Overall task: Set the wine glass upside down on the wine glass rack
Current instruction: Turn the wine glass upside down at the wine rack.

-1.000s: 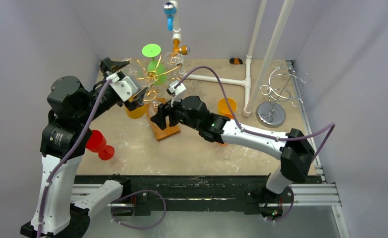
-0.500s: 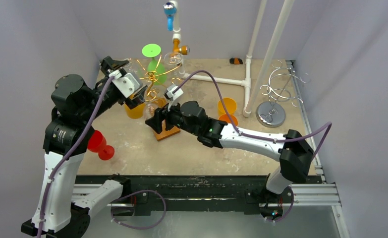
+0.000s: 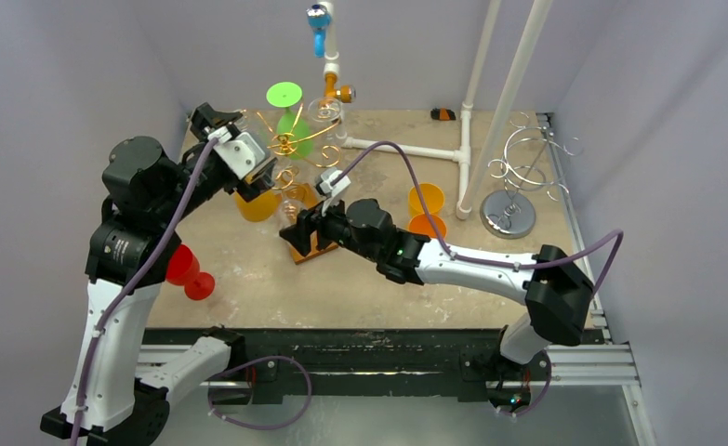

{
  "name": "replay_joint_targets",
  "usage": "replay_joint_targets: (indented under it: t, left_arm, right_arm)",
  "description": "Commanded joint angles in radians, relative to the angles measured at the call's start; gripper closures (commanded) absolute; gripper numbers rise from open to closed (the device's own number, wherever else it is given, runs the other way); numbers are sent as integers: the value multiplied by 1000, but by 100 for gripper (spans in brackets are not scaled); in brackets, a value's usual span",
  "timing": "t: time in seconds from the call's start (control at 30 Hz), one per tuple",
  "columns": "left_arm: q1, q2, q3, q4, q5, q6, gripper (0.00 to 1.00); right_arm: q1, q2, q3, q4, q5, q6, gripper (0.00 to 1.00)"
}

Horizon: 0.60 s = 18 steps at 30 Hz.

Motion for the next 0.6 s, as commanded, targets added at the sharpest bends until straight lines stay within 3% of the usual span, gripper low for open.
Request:
replay_joint_targets:
  t: [0.0,0.57]
  left_arm:
    - [-3,5,-13,30,-29,-32,10]
    - [-3,10,-26,29,-47,-28,11]
  right_arm:
    - [6,-46,-6,160,20,-56,82]
    - [6,47,-64,472,-76,-172,92]
